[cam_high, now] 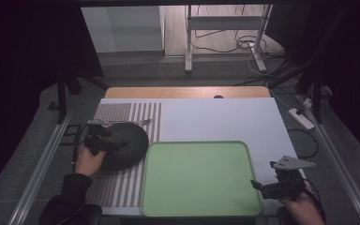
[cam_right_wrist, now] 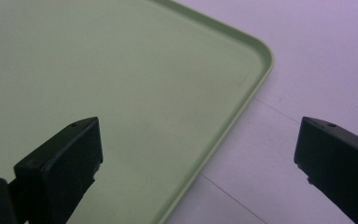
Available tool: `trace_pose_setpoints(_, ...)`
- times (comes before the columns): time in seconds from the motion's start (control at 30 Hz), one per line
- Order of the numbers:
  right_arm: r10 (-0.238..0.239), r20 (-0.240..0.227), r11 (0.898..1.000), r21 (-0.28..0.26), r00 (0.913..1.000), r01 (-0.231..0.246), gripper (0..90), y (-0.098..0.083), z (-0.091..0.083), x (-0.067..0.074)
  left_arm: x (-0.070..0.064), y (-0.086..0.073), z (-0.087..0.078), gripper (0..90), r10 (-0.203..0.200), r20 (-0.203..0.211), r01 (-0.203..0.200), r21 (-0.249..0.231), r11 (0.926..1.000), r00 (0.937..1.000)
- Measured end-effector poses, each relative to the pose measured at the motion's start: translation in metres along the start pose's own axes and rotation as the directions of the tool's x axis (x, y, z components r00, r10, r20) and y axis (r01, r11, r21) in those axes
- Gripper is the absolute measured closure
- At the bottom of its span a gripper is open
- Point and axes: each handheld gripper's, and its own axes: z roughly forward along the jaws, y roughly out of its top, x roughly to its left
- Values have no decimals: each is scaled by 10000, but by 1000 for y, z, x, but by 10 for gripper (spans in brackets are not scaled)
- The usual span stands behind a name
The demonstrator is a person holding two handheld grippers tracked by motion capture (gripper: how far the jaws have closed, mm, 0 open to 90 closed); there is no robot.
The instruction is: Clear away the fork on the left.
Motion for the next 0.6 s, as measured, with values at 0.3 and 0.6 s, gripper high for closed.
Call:
trace_pose_setpoints(0.3,-4,-39,10000,-10,10000,4,13,0,0,0,2,9,9,0,245,-464,-225,430,9988,9986)
trace_pose_setpoints(0.6,-37,-75,10000,18,10000,37,12,0,0,0,14,20,14,0,36,-613,-10,414,9991,9981)
